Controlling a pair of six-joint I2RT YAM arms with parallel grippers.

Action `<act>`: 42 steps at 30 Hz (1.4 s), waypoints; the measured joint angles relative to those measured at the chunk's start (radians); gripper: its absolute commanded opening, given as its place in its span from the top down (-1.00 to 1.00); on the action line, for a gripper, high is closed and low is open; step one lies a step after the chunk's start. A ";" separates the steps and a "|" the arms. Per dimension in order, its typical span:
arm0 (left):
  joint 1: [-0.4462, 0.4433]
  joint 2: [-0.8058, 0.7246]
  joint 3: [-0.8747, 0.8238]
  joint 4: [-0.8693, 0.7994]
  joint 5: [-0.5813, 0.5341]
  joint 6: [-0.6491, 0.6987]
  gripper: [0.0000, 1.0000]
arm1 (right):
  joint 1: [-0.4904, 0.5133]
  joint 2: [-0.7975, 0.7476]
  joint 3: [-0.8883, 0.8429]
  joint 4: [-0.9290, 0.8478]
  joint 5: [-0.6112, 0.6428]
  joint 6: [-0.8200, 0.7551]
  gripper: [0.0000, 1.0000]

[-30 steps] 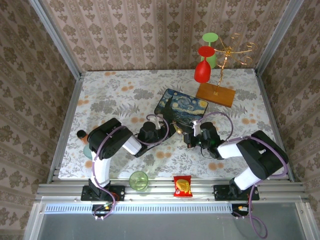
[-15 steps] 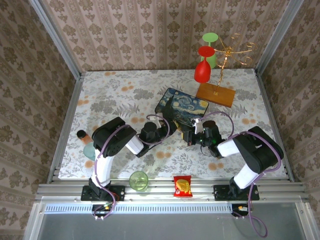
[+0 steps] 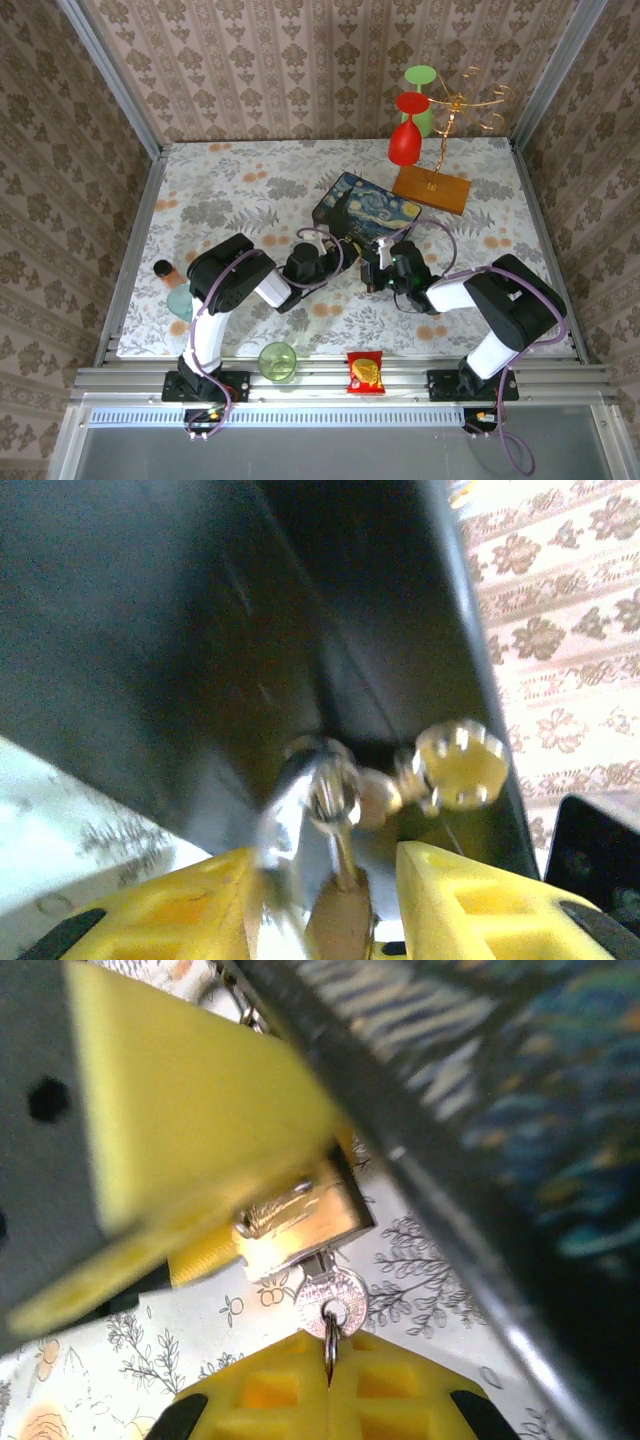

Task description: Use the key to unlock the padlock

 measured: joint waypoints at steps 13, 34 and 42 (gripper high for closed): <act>-0.012 -0.001 -0.021 0.005 0.023 0.000 0.15 | 0.035 -0.001 0.021 -0.058 0.061 -0.027 0.88; 0.013 -0.018 -0.057 0.040 0.009 0.023 0.78 | 0.035 -0.008 0.021 -0.069 0.064 -0.033 0.44; 0.021 -0.050 -0.060 -0.002 0.017 0.006 0.86 | 0.025 -0.204 0.049 -0.342 0.106 -0.026 0.21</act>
